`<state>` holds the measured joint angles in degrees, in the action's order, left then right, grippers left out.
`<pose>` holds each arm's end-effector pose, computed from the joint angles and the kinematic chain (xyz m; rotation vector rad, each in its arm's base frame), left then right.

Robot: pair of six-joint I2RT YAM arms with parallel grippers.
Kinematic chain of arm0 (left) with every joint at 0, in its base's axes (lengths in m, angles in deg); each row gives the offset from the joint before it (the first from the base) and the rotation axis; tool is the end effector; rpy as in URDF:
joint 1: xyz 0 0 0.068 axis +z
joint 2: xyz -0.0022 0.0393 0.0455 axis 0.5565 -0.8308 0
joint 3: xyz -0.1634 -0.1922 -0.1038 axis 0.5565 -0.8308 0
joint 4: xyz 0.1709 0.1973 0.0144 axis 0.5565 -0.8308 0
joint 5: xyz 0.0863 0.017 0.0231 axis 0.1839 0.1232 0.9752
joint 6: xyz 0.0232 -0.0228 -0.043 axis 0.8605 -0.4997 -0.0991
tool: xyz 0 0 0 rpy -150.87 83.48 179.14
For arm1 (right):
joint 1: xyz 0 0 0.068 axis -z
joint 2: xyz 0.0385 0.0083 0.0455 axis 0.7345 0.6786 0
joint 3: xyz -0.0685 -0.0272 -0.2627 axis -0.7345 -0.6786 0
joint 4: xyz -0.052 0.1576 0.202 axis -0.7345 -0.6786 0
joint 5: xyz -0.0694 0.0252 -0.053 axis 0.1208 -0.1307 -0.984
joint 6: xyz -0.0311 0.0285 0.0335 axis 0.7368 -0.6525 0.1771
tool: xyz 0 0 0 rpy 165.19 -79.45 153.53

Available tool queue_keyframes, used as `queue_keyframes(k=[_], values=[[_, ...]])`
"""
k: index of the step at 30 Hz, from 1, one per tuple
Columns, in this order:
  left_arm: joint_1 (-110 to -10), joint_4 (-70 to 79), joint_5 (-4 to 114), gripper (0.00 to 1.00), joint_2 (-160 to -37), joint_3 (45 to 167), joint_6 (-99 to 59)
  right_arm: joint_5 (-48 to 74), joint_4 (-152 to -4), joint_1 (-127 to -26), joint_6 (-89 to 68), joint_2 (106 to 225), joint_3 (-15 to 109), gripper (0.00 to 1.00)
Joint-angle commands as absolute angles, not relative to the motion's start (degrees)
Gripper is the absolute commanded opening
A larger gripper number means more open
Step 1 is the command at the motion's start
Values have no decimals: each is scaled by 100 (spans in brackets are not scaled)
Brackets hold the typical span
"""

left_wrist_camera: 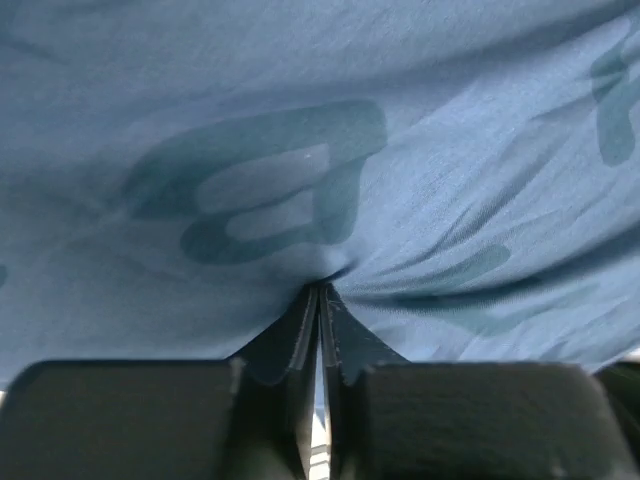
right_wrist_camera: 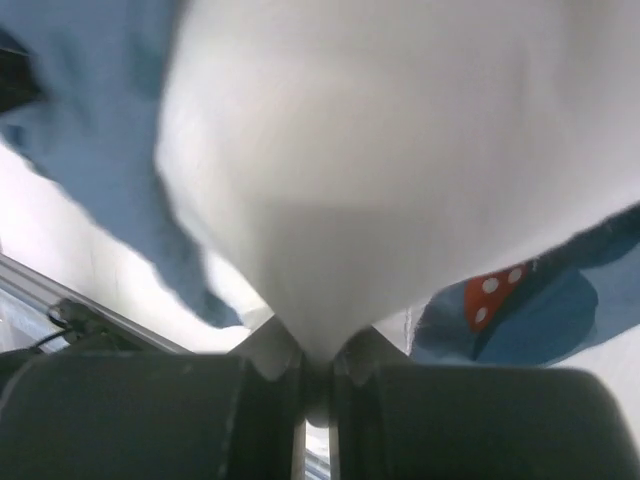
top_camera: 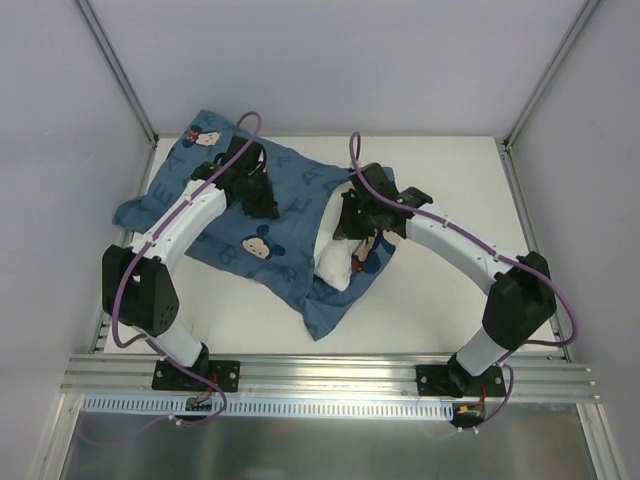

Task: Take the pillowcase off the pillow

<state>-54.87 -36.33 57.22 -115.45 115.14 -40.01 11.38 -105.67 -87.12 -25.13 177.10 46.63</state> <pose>0.3287 -0.1306 0.3072 -0.1829 2.4954 -0.5318 0.2749 0.2341 0.2825 -0.4438 2.4184 0.6131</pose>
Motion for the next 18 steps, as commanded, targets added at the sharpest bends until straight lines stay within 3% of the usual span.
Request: queue_keyframes(k=[1, 7, 13, 18], values=[[-5219, -3673, 5645, 0, -11457, 11662, -3966, 618, -11058, -8585, -1984, 17012, 6037, 1], [-4455, -3664, 5399, 0, -11342, 11723, -4370, 223, -11834, -8567, -1535, 15574, 6728, 1], [-3822, -3672, 5249, 0, -11263, 11688, -4582, -744, -12607, -7788, -1526, 13334, 5420, 1], [-3829, -3664, 4907, 0, -11245, 11837, -4564, -1027, -13355, -6777, -1596, 12468, 3969, 1]])
